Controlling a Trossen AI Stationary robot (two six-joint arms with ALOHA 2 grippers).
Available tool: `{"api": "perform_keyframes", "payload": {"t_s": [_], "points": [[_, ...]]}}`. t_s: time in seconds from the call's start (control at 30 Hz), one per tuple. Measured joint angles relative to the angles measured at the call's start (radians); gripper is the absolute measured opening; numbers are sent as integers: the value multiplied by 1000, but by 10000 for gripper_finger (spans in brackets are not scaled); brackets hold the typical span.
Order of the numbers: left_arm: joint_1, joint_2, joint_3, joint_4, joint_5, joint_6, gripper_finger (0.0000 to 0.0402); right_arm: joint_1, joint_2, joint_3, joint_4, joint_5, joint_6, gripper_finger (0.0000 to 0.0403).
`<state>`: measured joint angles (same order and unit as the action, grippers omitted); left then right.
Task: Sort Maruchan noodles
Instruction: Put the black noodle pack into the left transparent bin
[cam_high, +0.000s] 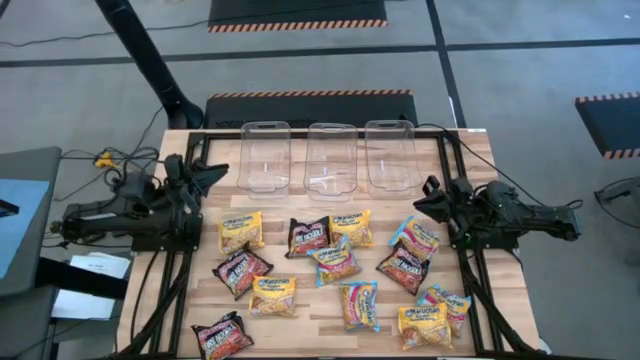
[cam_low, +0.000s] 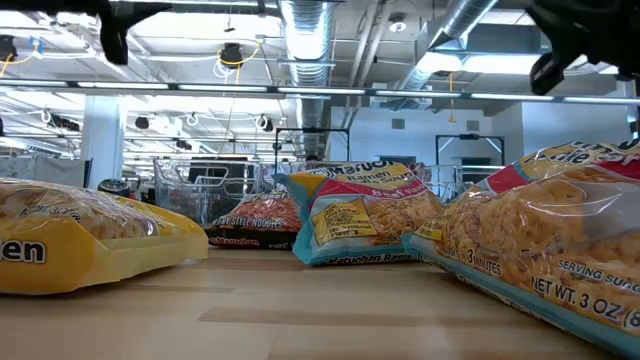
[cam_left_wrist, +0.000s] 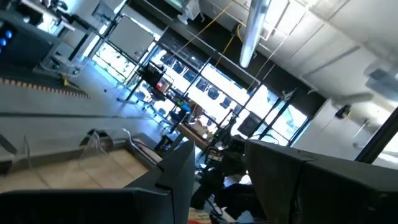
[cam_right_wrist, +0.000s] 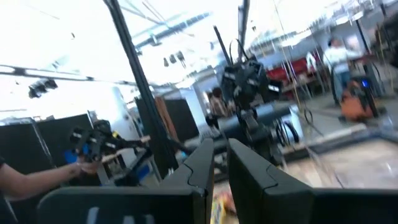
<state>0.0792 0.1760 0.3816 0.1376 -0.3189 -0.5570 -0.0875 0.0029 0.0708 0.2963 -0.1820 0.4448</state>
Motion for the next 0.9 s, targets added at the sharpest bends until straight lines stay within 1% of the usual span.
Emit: {"api": "perform_keyframes", "payload": {"t_s": [0.1, 0.17, 0.3, 0.37, 0.6, 0.7, 0.8, 0.9], "points": [[0, 74, 84, -63, 4, 43, 130, 0, 0, 0, 47, 0, -1, 69], [0, 122, 133, -79, 42, 87, 130, 0, 0, 0, 69, 2, -7, 69], [0, 205, 210, -77, 145, 272, 130, 0, 0, 0, 88, 51, -8, 69], [0, 239, 242, -77, 150, 332, 130, 0, 0, 0, 86, 76, -8, 69], [0, 311, 300, -76, 156, 384, 135, 0, 0, 0, 88, 81, -8, 69], [0, 328, 312, -64, 153, 388, 151, 0, 0, 0, 88, 103, -7, 69], [0, 345, 323, -53, 126, 405, 172, 0, 0, 0, 88, 137, -7, 69], [0, 363, 345, -50, 115, 351, 188, 0, 0, 0, 96, 162, -7, 69]]}}
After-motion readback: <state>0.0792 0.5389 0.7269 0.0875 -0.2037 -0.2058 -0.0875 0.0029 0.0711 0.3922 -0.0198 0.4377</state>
